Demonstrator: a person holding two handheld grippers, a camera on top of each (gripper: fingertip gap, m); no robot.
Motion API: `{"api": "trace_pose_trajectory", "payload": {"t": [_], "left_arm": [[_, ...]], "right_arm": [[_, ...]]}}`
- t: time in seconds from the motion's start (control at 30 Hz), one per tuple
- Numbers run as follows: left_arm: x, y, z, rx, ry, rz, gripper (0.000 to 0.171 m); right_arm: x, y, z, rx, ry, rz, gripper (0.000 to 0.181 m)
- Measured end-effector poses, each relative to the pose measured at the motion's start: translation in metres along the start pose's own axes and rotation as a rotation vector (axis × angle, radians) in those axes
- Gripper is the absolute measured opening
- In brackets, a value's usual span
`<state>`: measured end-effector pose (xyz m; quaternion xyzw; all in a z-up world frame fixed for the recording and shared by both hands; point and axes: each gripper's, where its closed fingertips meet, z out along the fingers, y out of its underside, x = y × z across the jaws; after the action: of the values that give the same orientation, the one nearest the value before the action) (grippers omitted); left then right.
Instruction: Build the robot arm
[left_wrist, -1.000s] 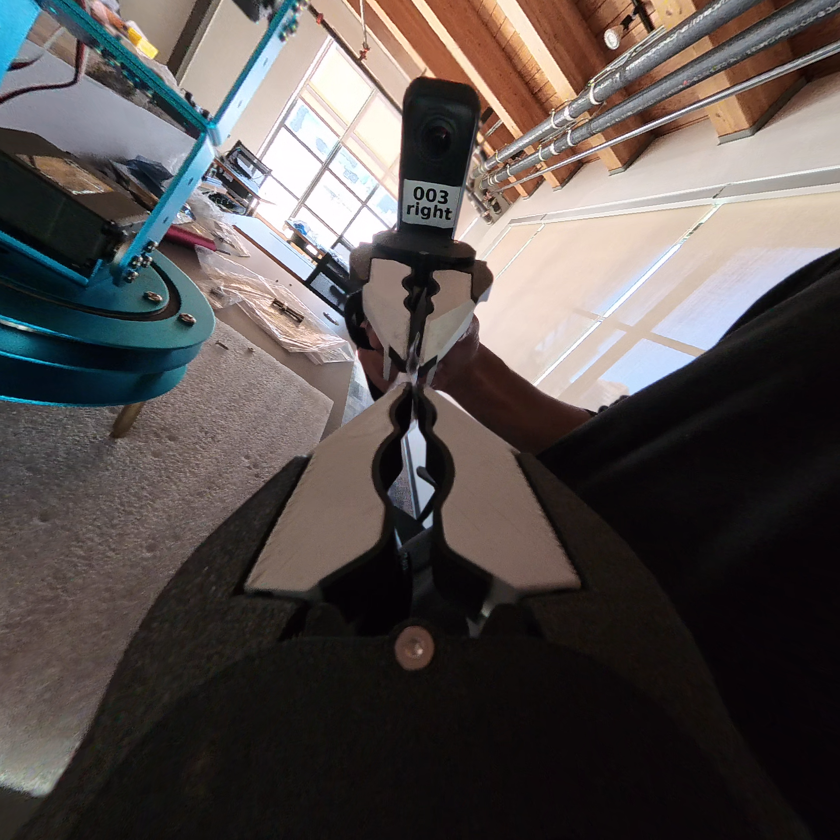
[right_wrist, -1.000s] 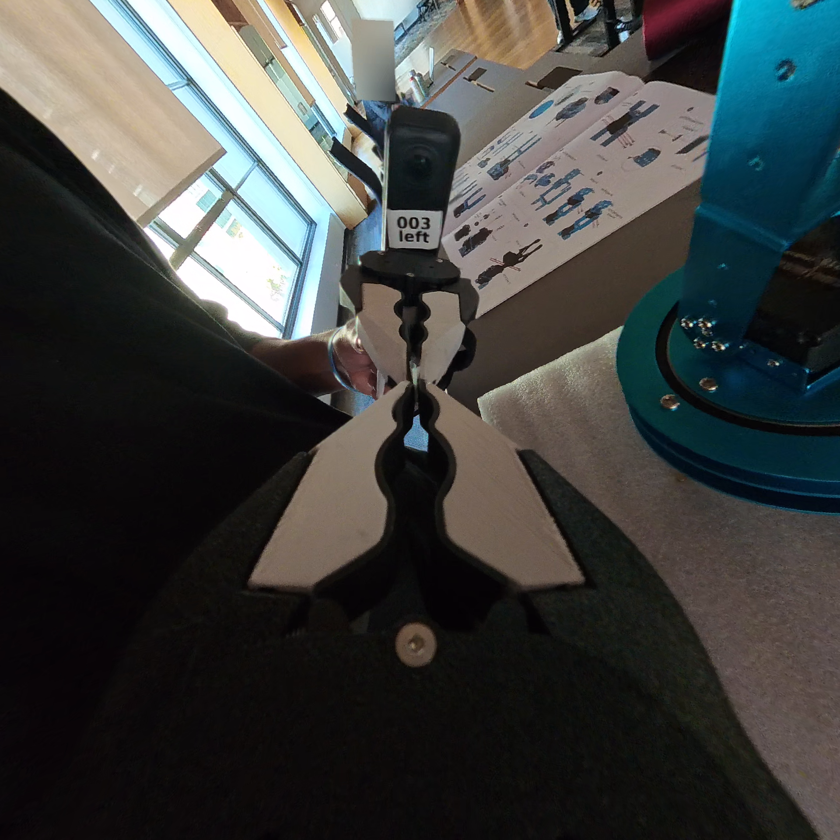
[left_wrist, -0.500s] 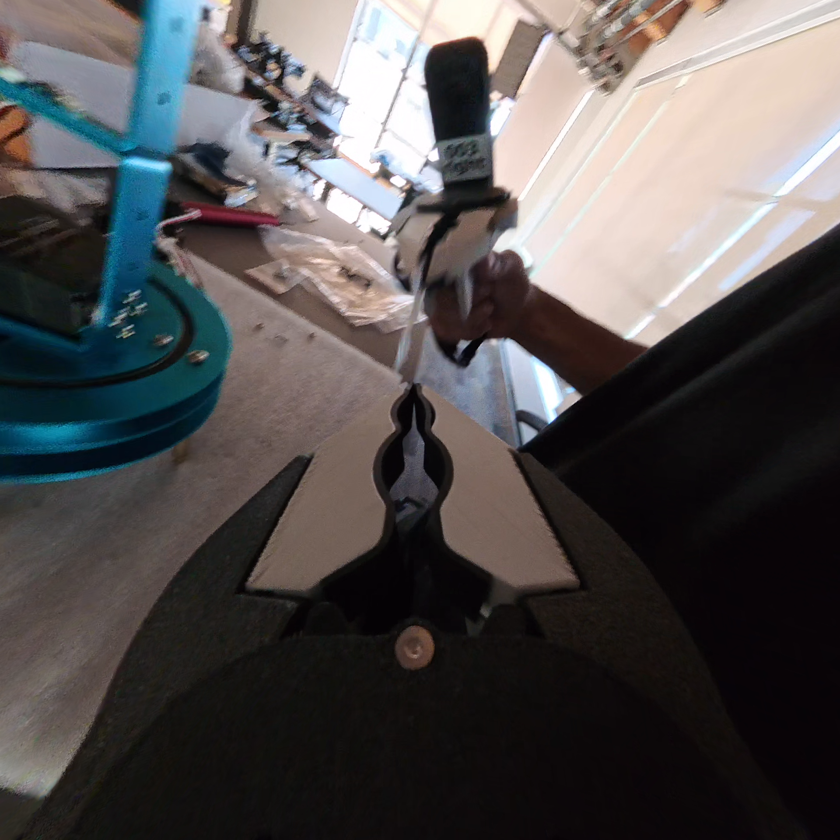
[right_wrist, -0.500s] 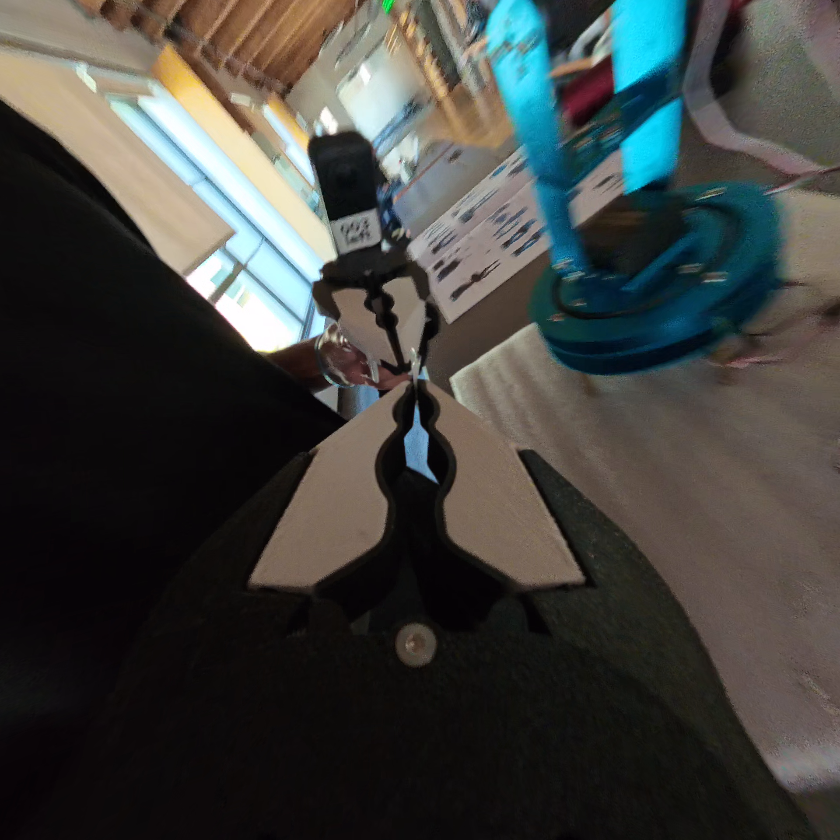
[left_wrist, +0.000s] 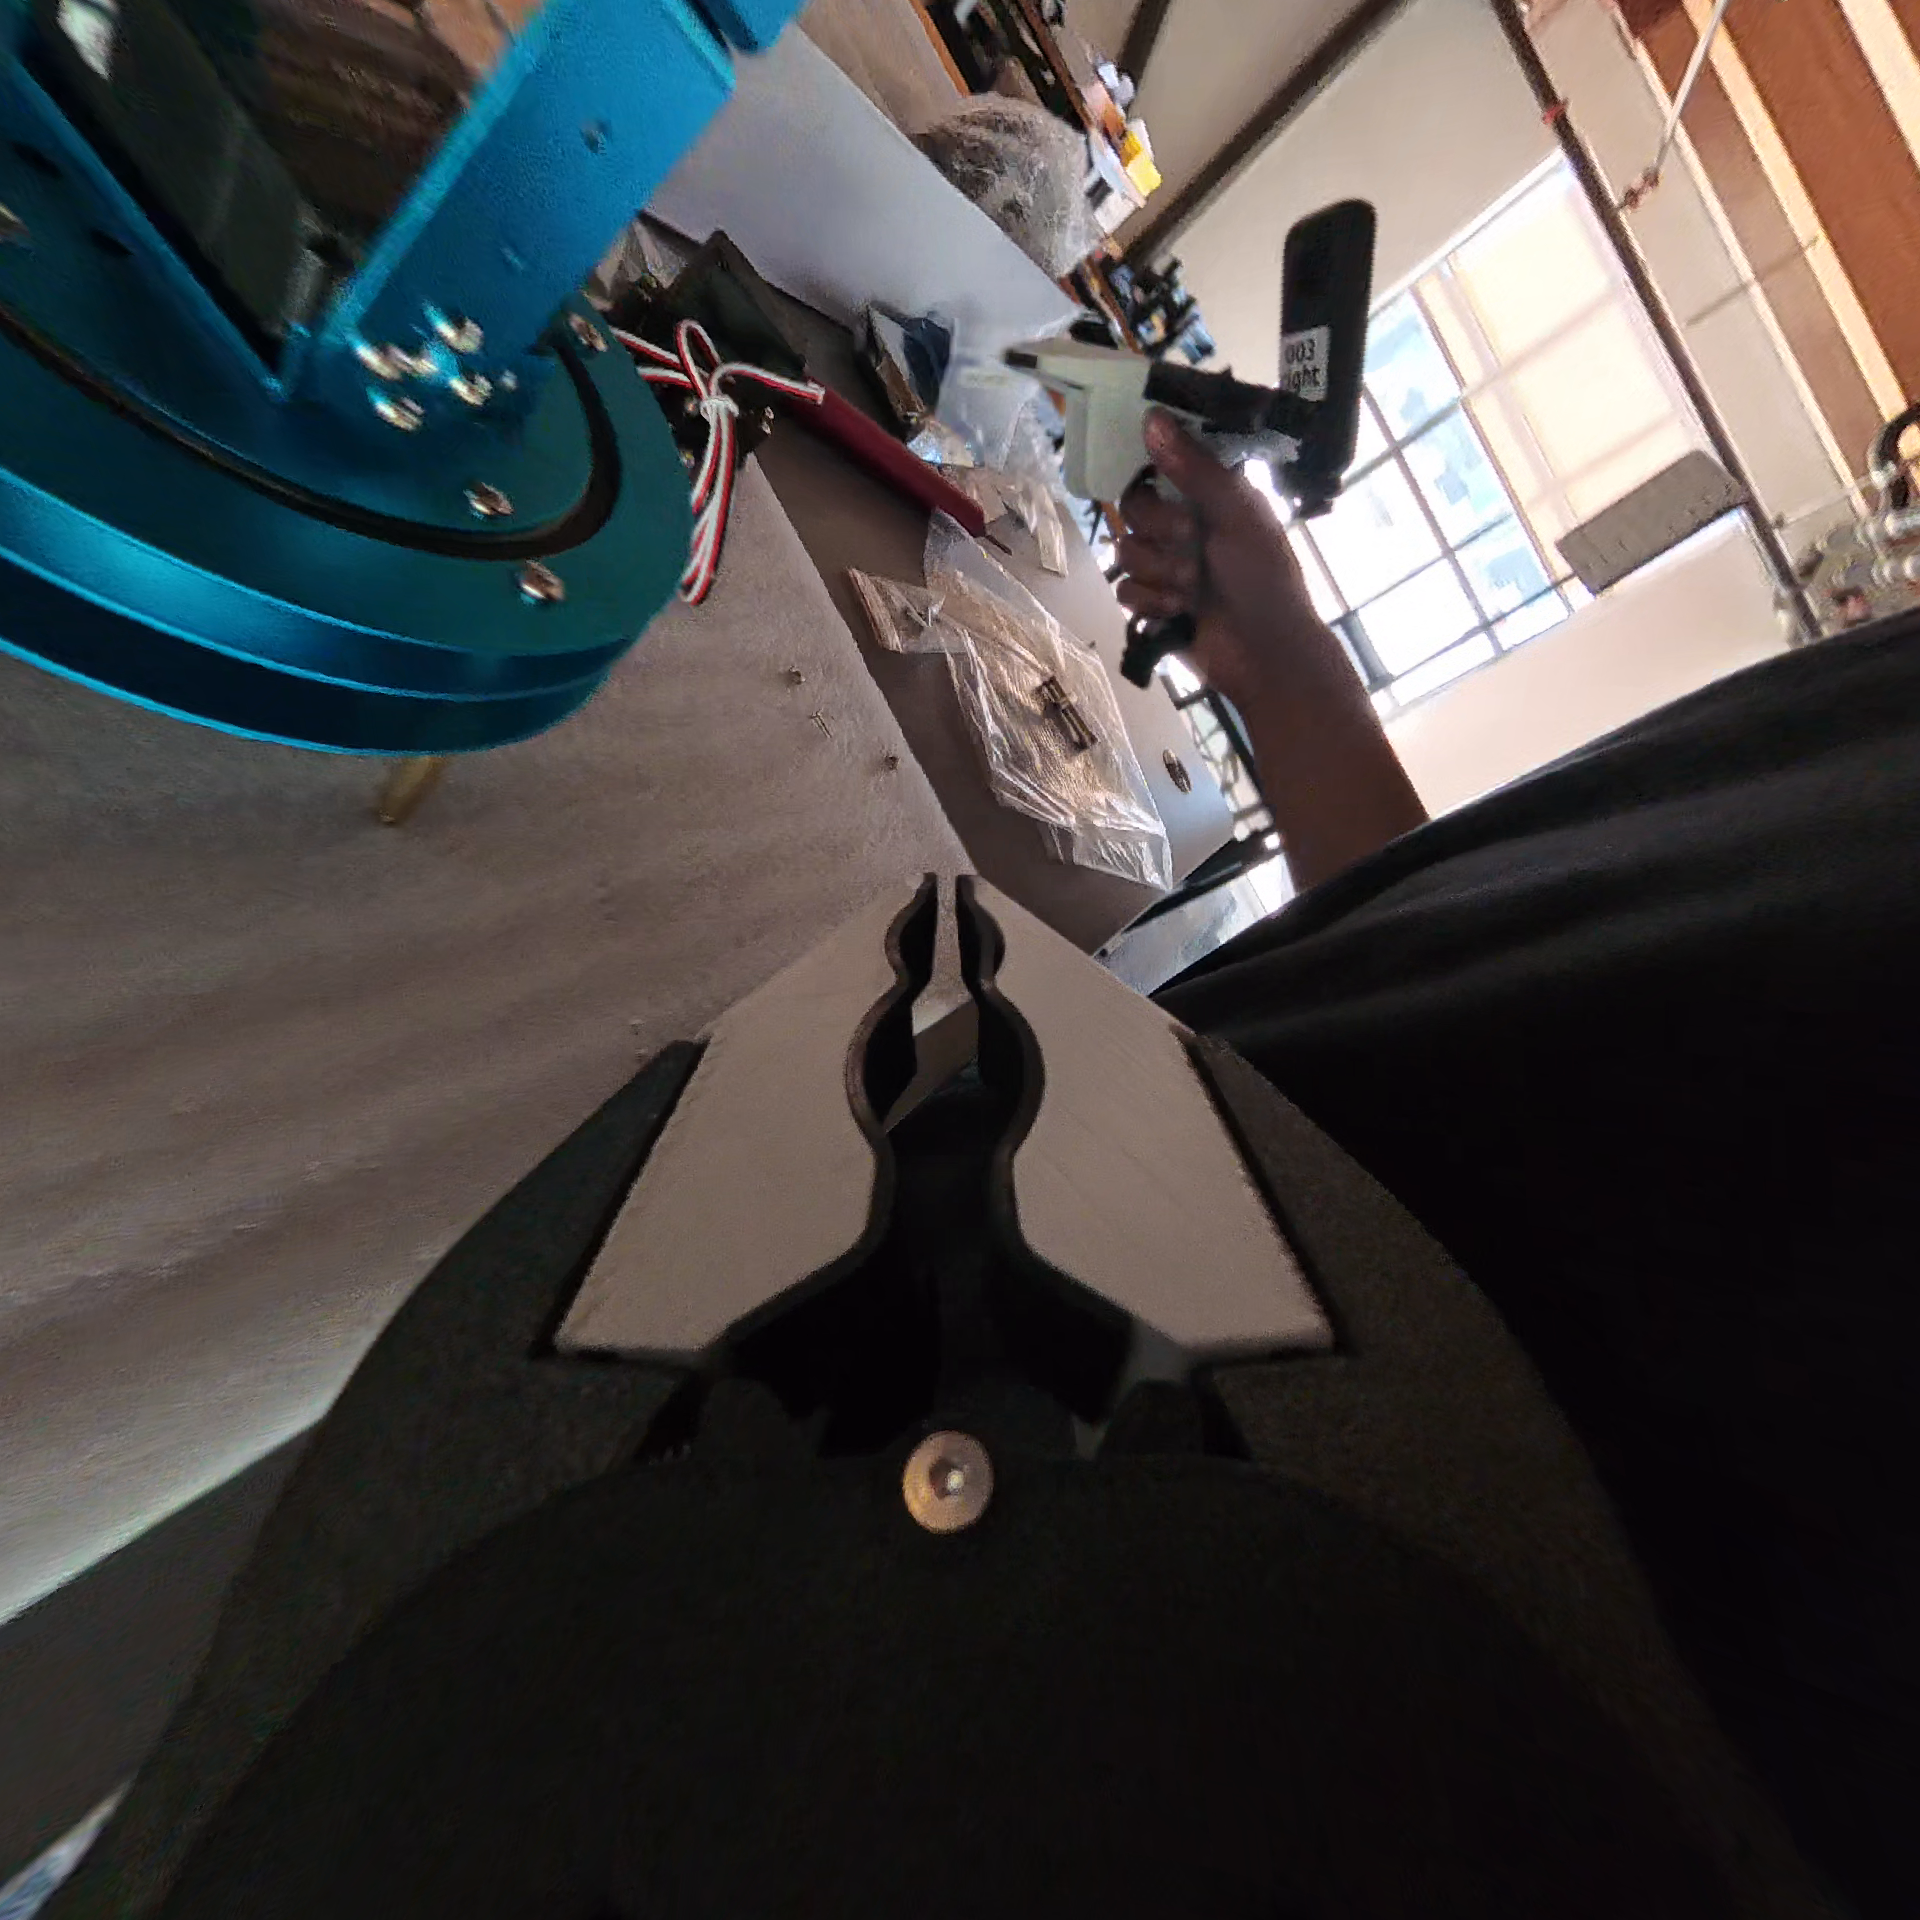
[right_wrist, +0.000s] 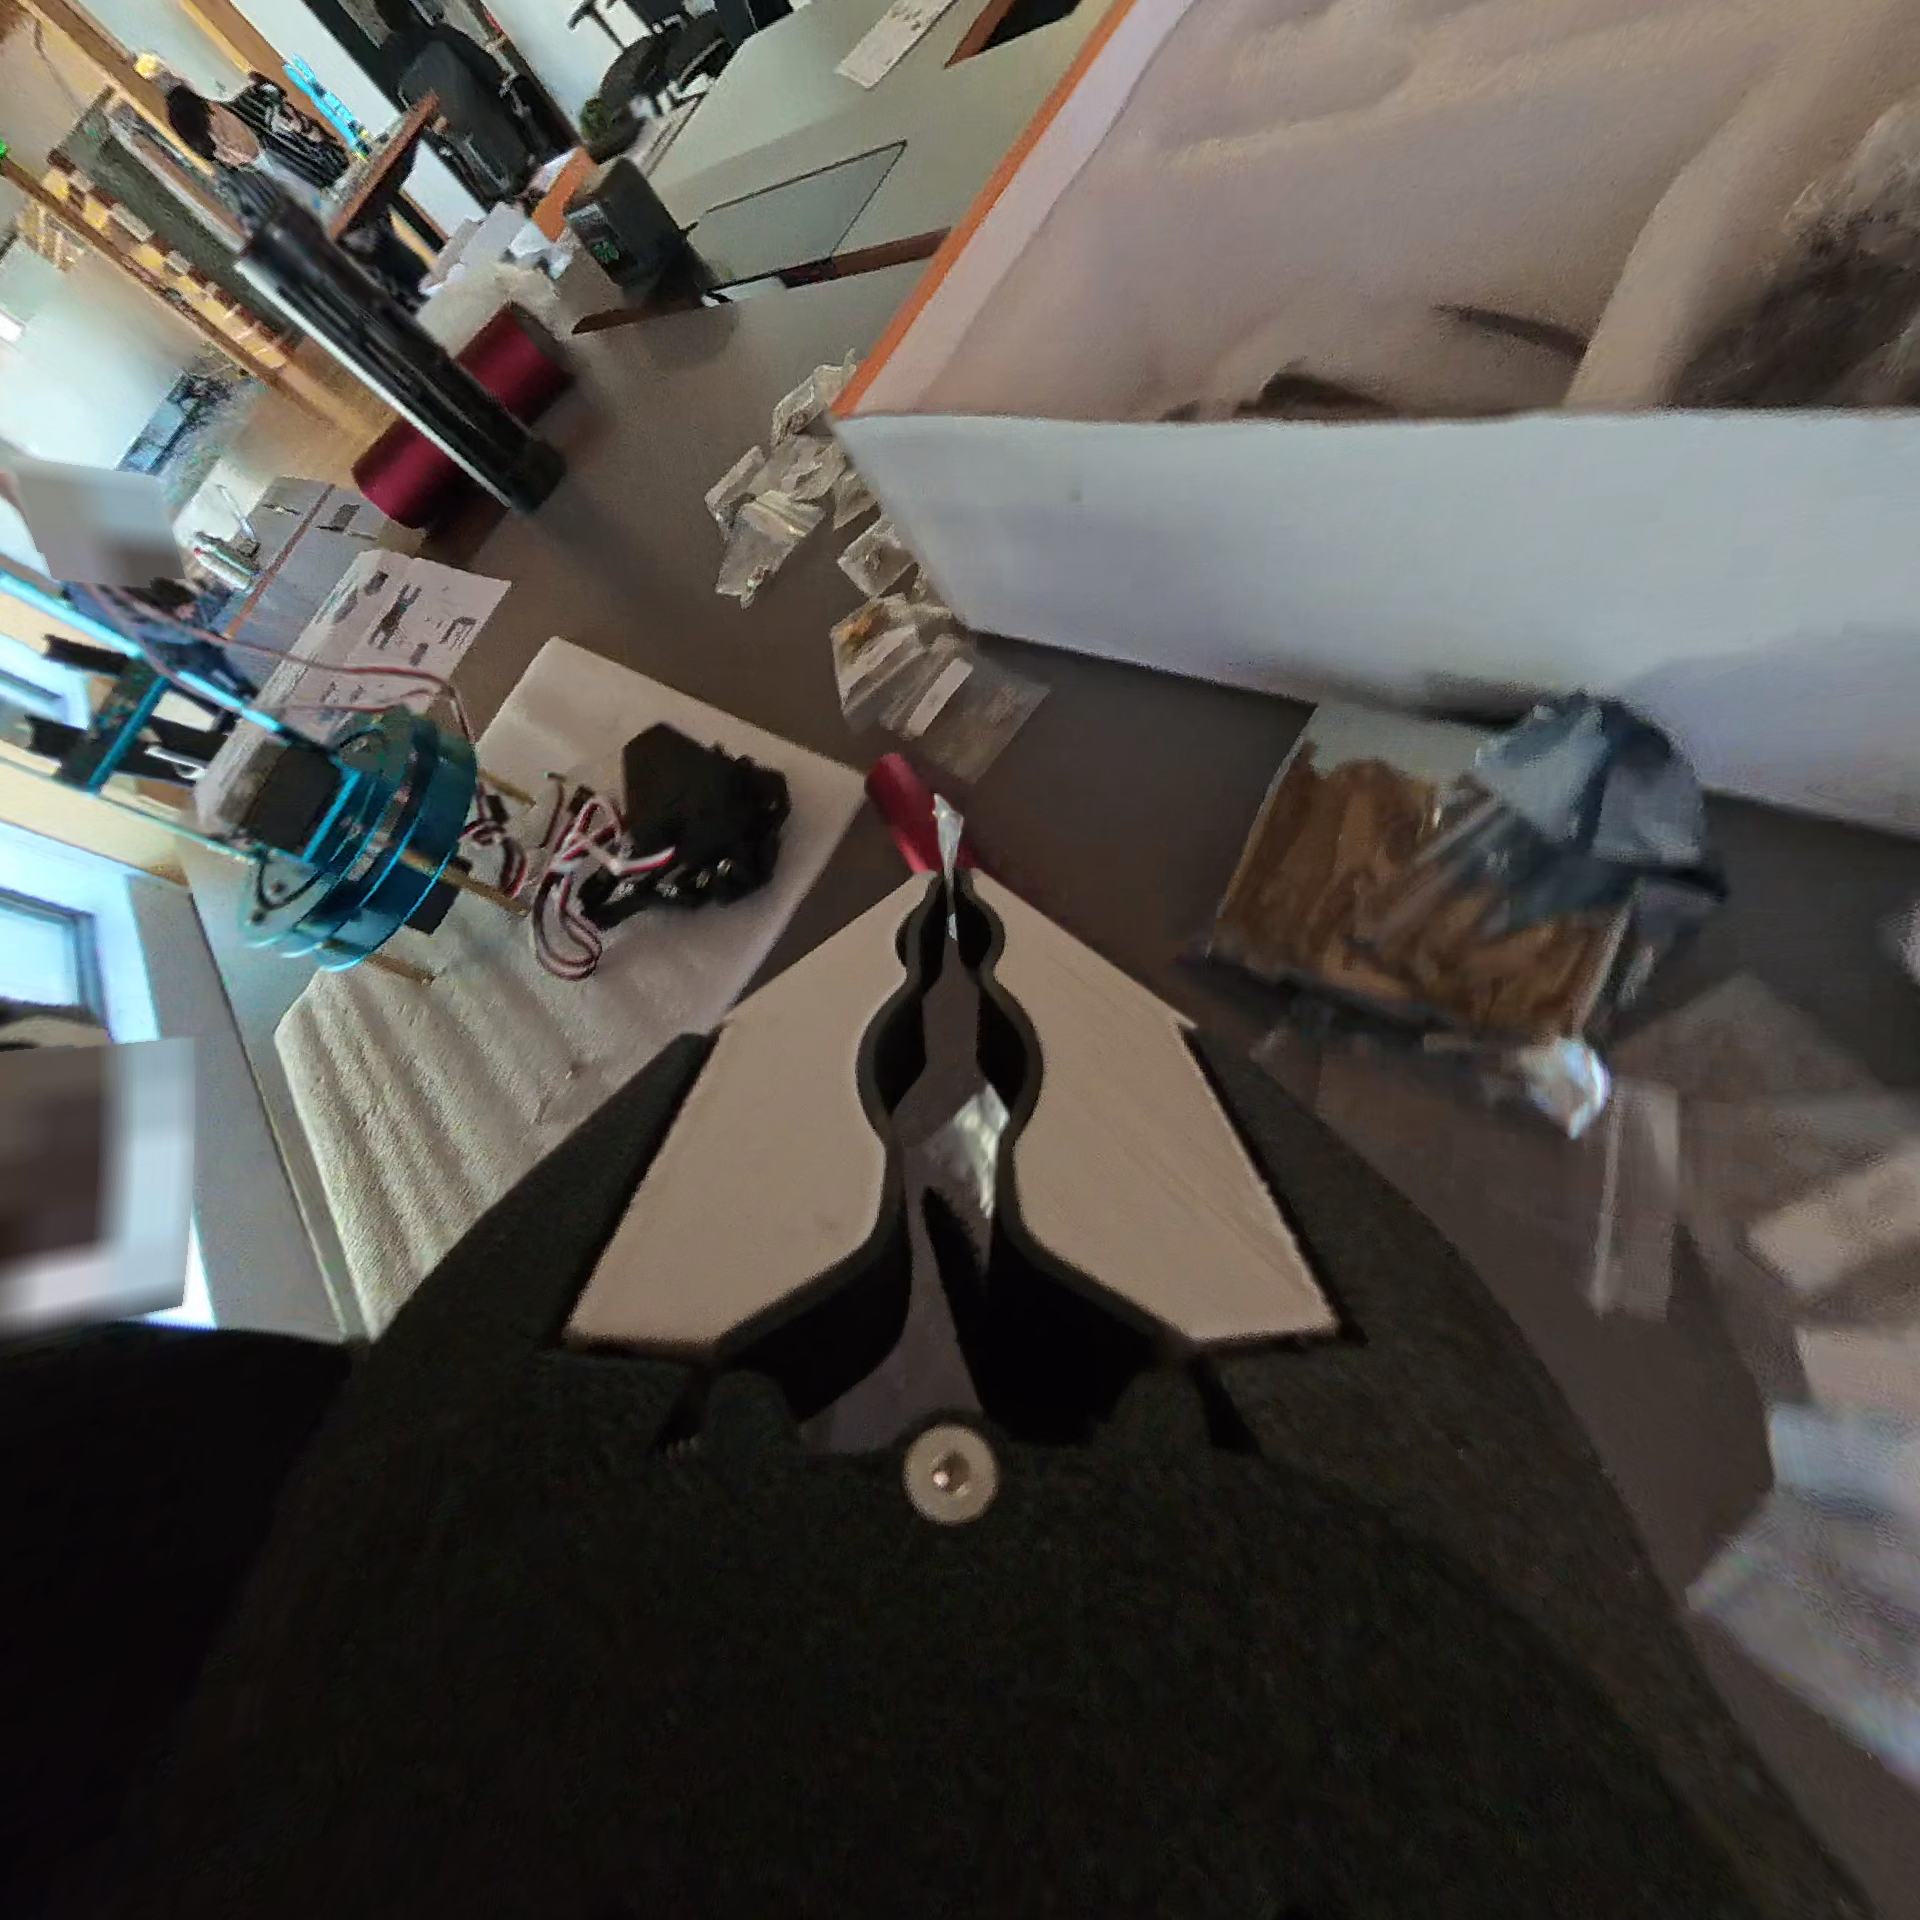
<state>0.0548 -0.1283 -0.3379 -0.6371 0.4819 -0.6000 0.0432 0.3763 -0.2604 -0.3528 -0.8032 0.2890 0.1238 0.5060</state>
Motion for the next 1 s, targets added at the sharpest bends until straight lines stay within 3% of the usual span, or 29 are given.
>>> {"api": "trace_pose_trajectory", "payload": {"t": [0.13, 0.27, 0.4, 0.53, 0.6, 0.67, 0.73, 0.83, 0.87, 0.93, 1.0], "left_arm": [[0.012, 0.012, 0.026, 0.005, -0.057, -0.028, 0.003], [0.021, 0.014, 0.044, 0.028, -0.093, -0.045, 0.003], [0.022, 0.017, 0.054, 0.029, -0.124, -0.059, 0.004], [0.023, 0.019, 0.063, 0.005, -0.13, -0.053, 0.004], [0.024, 0.02, 0.069, -0.01, -0.121, -0.047, 0.003], [0.025, 0.02, 0.076, -0.023, -0.104, -0.044, 0.004], [0.025, 0.019, 0.083, -0.035, -0.083, -0.041, 0.004], [0.027, 0.018, 0.095, -0.053, -0.048, -0.032, 0.005], [0.028, 0.017, 0.098, -0.06, -0.041, -0.027, 0.005], [0.03, 0.018, 0.103, -0.077, -0.029, -0.016, 0.006], [0.032, 0.019, 0.105, -0.093, -0.029, 0.0, 0.006]], "right_arm": [[0.003, -0.007, 0.041, -0.095, -0.119, 0.013, 0.0], [0.008, -0.012, 0.05, -0.135, -0.171, -0.038, 0.0], [0.03, -0.014, 0.024, -0.148, -0.149, -0.09, 0.0], [0.056, -0.03, -0.043, -0.067, -0.099, -0.166, 0.001], [0.093, -0.035, -0.081, -0.042, 0.03, -0.117, 0.0], [0.104, -0.022, -0.107, -0.091, -0.003, -0.042, 0.0], [0.098, -0.002, -0.114, -0.174, -0.116, 0.071, 0.001], [0.099, 0.0, -0.097, -0.134, -0.173, 0.096, 0.001], [0.104, 0.006, -0.09, -0.167, -0.158, 0.101, 0.003], [0.128, 0.012, -0.08, -0.21, -0.01, 0.039, 0.026], [0.139, 0.006, -0.083, -0.181, 0.082, -0.007, 0.026]]}}
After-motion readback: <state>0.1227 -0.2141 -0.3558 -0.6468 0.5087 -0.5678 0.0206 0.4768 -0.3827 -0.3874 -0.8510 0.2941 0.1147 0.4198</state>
